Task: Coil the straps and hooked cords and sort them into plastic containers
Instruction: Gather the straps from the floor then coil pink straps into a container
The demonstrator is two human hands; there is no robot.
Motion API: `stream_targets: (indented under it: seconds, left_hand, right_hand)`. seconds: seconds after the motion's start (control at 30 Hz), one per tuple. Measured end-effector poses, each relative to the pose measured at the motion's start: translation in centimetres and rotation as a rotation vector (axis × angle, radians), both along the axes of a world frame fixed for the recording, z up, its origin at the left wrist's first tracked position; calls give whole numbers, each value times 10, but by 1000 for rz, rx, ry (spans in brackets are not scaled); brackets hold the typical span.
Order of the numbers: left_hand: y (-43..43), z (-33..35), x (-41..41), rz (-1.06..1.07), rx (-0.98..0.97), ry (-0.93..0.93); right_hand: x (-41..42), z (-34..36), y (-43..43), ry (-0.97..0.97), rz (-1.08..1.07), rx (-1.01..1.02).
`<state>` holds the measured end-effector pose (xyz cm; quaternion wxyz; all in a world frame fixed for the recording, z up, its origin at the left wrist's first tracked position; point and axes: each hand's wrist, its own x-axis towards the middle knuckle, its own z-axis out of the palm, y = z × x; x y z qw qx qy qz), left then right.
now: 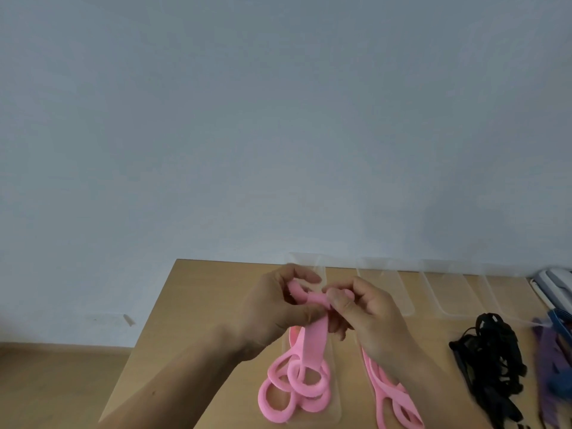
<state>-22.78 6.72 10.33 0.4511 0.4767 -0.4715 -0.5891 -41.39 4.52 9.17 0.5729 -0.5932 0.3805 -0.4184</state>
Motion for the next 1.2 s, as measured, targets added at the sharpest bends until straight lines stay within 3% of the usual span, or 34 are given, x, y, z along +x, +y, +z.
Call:
stream_targets:
  seconds: [0.2, 0.8, 1.03, 1.2]
  left_hand:
    - [4, 3, 3, -199, 97, -18]
    - [-7, 15, 4, -202, 227, 92]
    - [-7, 11, 6, -156, 218, 99]
    - [-5, 9, 5, -161, 156, 108]
  right_hand:
    - [0, 1, 4, 60, -83, -125]
    - [4, -1, -1, 350, -183, -481]
    - [2, 3, 0, 320, -117, -373]
    - [-4, 2, 0, 160, -34, -133]
